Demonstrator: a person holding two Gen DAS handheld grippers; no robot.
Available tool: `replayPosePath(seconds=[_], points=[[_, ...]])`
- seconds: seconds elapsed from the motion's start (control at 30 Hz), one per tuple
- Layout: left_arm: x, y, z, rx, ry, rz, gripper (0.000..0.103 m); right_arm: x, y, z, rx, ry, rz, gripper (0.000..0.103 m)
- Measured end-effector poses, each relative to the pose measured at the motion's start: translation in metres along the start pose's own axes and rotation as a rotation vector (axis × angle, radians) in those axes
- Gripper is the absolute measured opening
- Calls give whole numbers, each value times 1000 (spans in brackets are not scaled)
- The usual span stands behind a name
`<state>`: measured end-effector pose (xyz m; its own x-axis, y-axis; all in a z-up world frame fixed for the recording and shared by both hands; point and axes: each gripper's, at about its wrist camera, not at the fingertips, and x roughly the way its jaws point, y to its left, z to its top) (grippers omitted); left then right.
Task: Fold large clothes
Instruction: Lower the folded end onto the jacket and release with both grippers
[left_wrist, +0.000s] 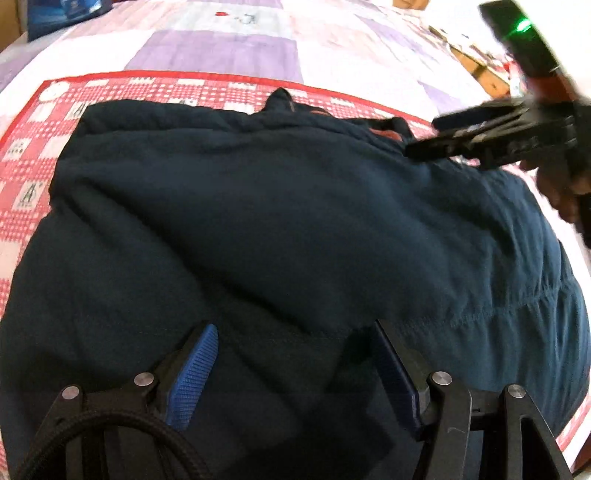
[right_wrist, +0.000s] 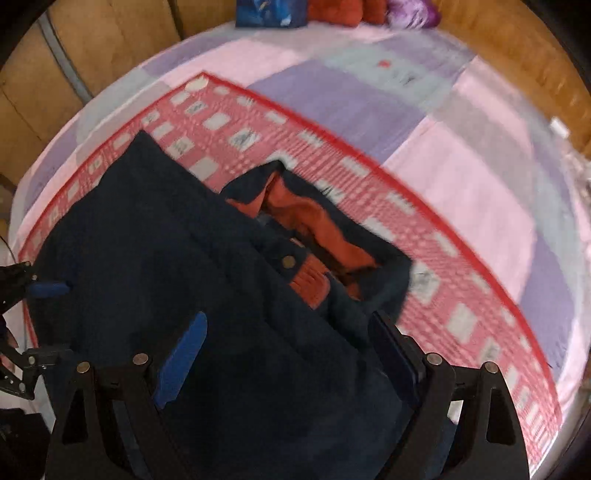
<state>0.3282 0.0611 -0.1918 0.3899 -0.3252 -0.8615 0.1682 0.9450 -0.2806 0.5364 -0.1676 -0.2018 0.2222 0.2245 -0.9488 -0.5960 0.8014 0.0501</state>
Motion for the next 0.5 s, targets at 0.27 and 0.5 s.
replayPosePath(seconds=[0.27, 0.5], points=[[2, 2, -8, -9, -22, 1, 73, 29, -2, 0, -47, 81, 96, 86], [0, 3, -16, -20, -25, 0, 75, 15, -3, -11, -87, 56, 129, 19]])
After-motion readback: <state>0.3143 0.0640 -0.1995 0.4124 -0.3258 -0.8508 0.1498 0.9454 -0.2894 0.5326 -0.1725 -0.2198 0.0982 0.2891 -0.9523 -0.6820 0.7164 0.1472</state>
